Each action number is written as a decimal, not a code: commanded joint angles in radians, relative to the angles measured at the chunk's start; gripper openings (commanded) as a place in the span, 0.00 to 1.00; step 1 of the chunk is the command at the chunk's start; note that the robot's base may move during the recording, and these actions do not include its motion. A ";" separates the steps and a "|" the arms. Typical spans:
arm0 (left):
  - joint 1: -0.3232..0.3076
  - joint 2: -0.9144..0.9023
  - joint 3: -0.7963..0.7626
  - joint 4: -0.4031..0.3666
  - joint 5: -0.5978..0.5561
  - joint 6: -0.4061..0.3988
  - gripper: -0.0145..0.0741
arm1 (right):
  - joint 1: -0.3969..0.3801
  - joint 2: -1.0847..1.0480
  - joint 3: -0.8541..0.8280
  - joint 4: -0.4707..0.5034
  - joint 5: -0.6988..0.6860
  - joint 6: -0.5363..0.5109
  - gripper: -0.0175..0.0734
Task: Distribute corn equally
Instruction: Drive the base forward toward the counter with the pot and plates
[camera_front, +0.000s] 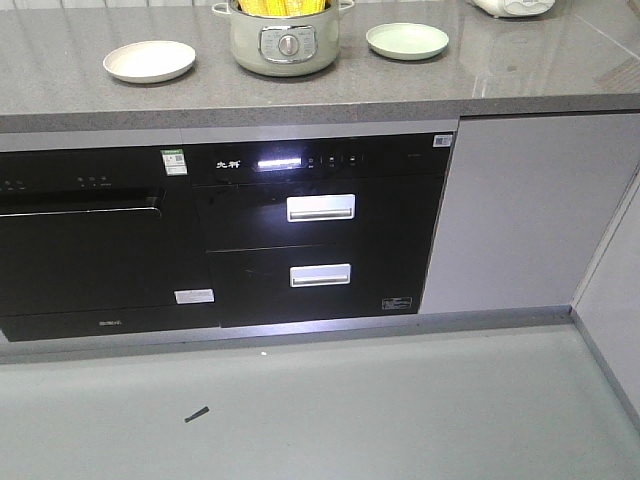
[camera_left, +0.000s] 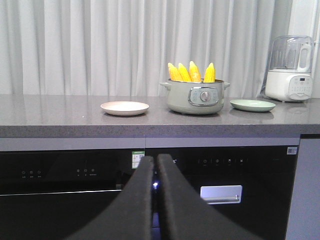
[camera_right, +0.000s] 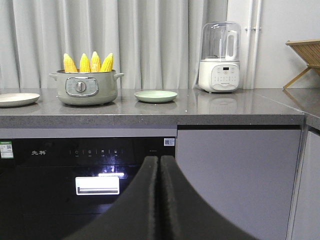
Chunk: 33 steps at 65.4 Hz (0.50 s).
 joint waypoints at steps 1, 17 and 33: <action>0.000 -0.016 -0.016 -0.009 -0.075 -0.005 0.16 | -0.005 -0.007 0.009 -0.010 -0.074 -0.005 0.18; 0.000 -0.016 -0.016 -0.009 -0.075 -0.005 0.16 | -0.005 -0.007 0.009 -0.010 -0.074 -0.005 0.18; 0.000 -0.016 -0.016 -0.009 -0.075 -0.005 0.16 | -0.005 -0.007 0.009 -0.010 -0.074 -0.005 0.18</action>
